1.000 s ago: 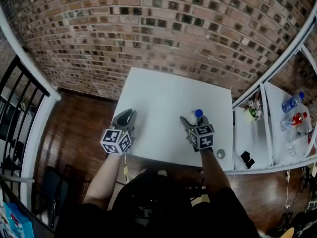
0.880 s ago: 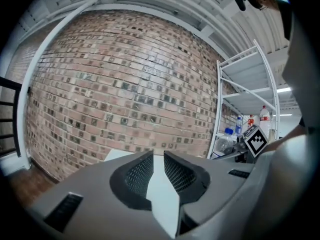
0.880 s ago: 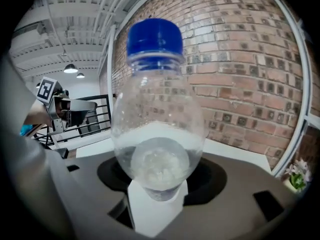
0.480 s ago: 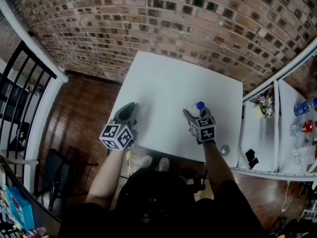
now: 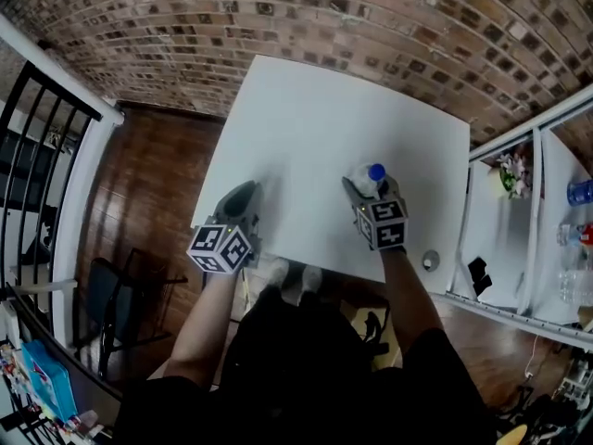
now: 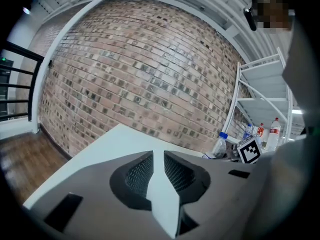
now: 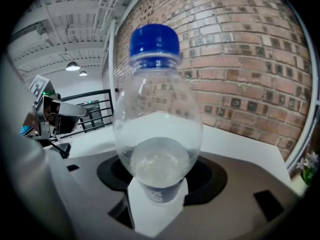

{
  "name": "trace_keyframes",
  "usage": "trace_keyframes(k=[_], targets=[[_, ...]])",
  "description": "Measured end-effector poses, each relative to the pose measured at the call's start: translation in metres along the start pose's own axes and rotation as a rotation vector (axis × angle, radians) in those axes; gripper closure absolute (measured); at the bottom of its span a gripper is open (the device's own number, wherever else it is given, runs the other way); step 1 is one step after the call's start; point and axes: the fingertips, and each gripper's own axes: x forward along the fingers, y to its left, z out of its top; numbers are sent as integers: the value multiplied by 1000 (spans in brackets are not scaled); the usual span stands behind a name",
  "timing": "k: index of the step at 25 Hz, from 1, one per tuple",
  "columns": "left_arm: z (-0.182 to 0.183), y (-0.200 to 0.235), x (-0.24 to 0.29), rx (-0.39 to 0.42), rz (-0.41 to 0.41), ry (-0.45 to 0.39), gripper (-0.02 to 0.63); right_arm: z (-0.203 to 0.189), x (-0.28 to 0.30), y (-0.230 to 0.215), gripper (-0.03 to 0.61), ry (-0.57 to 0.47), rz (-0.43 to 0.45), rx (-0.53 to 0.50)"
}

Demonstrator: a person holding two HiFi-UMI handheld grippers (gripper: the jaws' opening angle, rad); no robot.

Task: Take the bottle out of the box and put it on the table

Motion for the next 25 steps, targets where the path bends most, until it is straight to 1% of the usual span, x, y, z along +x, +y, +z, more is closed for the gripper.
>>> trace_keyframes(k=[4, 7, 8, 9, 12, 16, 18, 20, 23, 25], targets=[[0, 4, -3, -17, -13, 3, 563, -2, 0, -3, 293, -18, -3, 36], [8, 14, -6, -3, -4, -7, 563, -8, 5, -3, 269, -8, 9, 49], [11, 18, -8, 1, 1, -16, 563, -12, 6, -1, 210, -5, 13, 48], [13, 20, -11, 0, 5, -25, 563, -17, 5, 0, 169, -3, 14, 49], [18, 24, -20, -7, 14, -39, 563, -24, -2, -3, 169, -21, -12, 69], [28, 35, -21, 18, 7, -39, 563, -17, -6, -3, 169, -59, -51, 107], [32, 35, -19, 30, -16, -36, 563, -15, -13, -3, 169, -73, -79, 117], [35, 31, -19, 40, -49, -36, 594, -17, -26, -3, 169, -86, -102, 139], [42, 28, -17, 46, -88, -50, 594, -16, -51, -6, 169, -119, -141, 171], [49, 25, -14, 47, -119, -62, 594, -11, -73, -10, 170, -155, -186, 184]])
